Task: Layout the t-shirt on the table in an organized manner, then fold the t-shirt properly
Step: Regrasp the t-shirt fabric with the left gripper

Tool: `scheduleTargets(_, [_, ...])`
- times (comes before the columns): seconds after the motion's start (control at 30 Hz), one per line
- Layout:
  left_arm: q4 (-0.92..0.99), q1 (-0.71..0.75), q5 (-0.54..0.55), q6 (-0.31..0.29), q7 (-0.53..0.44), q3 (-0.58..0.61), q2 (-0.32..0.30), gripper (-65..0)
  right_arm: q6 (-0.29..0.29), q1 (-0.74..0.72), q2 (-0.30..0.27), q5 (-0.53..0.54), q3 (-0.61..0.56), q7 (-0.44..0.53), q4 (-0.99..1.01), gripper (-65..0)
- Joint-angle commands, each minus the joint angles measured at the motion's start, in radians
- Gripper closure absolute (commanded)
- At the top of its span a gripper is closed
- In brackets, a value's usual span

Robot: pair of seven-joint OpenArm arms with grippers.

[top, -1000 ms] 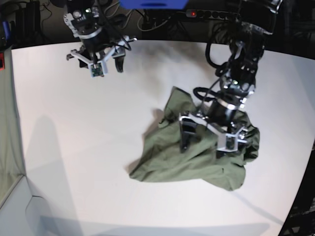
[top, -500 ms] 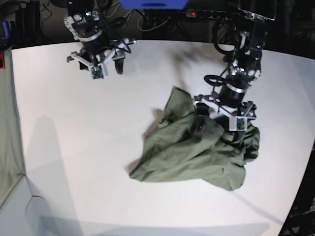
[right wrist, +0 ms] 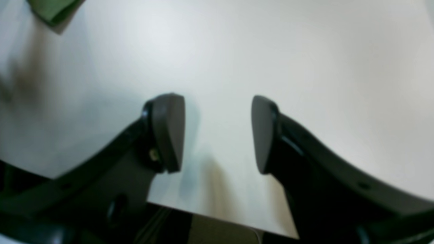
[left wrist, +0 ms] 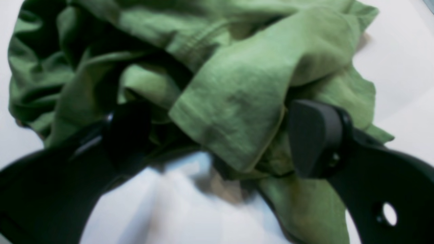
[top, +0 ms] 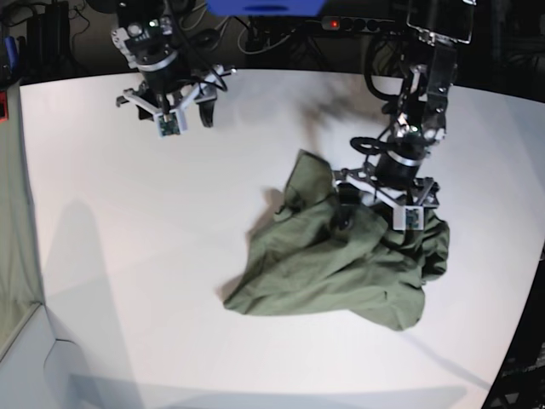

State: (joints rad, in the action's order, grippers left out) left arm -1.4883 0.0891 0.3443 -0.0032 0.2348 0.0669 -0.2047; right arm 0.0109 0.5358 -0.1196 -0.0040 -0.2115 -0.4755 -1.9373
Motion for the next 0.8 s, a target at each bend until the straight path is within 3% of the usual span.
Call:
scheduleTargets(0.0, [-0.015, -0.012, 0.000, -0.004, -0.024, -0.002, 0.011, -62.3, 0.001, 0.002, -0.002, 0.002, 0.001, 0.022, -0.020, -32.1])
scheduleTargets(0.33, [0.018, -0.033, 0.009, -0.008, -0.025, -0.002, 0.018, -59.7, 0.001, -0.015, -0.002, 0.002, 0.002, 0.019, -0.009, -32.1])
scheduleTargets(0.43, [0.018, -0.035, 0.009, -0.010, -0.027, -0.003, 0.018, -46.3, 0.001, -0.018, -0.002, 0.002, 0.002, 0.019, -0.007, -32.1])
scheduleTargets(0.67, [0.016, -0.053, 0.011, 0.001, -0.025, -0.011, 0.040, -1.0, 0.001, -0.021, -0.002, 0.002, 0.002, 0.019, -0.007, -32.1])
scheduleTargets(0.77, [-0.010, -0.053, 0.009, 0.001, -0.025, -0.025, 0.050, -1.8, 0.001, -0.024, -0.002, 0.002, 0.002, 0.019, -0.006, -32.1])
